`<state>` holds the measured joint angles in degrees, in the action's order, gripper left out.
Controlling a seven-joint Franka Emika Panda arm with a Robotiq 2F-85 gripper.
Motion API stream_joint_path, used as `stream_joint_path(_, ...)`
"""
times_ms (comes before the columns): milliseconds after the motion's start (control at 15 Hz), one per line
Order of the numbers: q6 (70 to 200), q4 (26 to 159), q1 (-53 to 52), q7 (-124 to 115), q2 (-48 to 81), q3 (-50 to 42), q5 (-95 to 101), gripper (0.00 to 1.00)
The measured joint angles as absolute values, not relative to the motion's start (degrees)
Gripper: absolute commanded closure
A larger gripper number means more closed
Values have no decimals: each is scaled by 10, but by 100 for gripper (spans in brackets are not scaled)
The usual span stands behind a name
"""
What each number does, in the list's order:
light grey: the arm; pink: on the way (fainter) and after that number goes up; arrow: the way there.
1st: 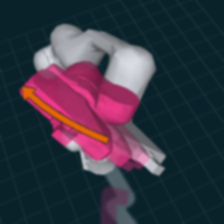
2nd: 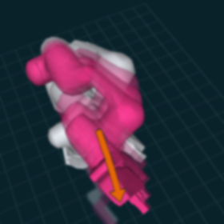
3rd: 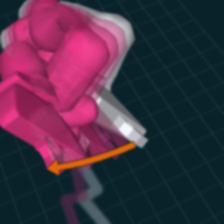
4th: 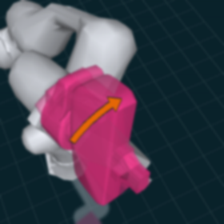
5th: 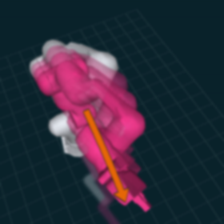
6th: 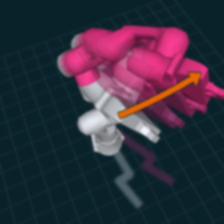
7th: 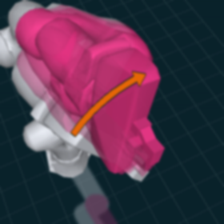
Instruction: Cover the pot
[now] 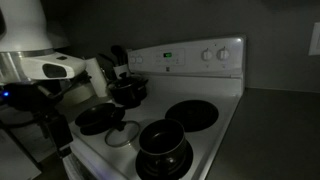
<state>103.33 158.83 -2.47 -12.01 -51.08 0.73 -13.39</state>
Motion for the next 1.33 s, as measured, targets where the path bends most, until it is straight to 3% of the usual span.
stream_joint_path(467, 1046, 1586, -15, -120, -497, 8, -124, 0)
stream_joint_path(933, 1169, 1553, -12, -144, -402, 40, -122, 0)
stream_joint_path(1333, 1170, 1549, -12, -147, -398, 42, -121, 0)
